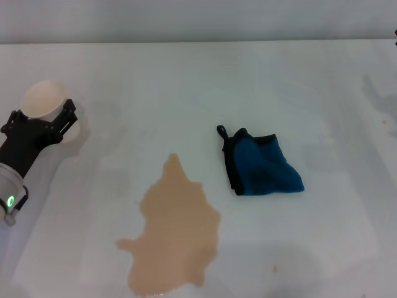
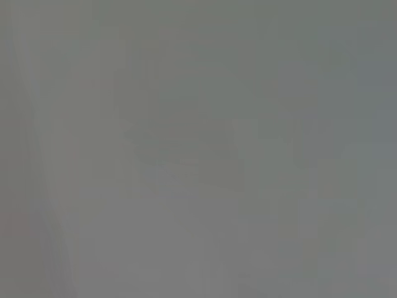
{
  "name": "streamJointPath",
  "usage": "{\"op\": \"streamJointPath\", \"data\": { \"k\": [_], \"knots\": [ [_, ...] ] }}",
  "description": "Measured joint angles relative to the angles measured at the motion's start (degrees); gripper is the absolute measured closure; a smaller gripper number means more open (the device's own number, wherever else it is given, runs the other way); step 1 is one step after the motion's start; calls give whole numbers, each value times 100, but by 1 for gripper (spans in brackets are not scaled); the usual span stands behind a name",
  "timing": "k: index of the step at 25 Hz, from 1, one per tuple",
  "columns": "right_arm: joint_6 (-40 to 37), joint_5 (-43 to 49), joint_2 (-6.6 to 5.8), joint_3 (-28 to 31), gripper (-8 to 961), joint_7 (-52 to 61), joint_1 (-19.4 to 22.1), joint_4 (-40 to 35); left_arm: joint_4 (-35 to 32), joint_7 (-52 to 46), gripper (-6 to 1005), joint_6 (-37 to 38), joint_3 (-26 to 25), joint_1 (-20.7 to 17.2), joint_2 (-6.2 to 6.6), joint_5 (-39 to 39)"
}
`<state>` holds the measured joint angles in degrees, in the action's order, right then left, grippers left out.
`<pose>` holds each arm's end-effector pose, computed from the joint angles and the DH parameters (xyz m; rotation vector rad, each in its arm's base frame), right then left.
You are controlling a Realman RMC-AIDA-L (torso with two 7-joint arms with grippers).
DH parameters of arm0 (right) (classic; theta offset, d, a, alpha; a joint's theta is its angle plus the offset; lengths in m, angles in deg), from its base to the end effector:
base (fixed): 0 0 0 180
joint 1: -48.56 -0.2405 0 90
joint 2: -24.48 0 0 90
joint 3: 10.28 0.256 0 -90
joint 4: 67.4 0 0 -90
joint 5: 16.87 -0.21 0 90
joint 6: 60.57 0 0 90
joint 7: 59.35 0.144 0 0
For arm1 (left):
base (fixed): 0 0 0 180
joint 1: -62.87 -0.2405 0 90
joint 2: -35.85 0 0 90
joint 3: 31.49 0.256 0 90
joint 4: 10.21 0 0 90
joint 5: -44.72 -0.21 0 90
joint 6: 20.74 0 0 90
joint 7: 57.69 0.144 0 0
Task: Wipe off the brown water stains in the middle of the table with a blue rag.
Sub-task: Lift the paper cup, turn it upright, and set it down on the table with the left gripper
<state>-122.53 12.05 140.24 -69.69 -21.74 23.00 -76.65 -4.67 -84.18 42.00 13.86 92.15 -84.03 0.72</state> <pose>0.3554 0.3520 0.0410 -1.5596 0.7646 0.8422 -0.3472 0.3194 -0.0435 -1.7024 -0.8735 -0.7052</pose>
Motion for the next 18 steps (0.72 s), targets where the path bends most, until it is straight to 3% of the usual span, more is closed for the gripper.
{"op": "streamJointPath", "data": {
  "k": [18],
  "knots": [
    [-16,0,16,0,84,10,-20,4,-3,-12,108,146,11,-153,0,-35]
  ]
}}
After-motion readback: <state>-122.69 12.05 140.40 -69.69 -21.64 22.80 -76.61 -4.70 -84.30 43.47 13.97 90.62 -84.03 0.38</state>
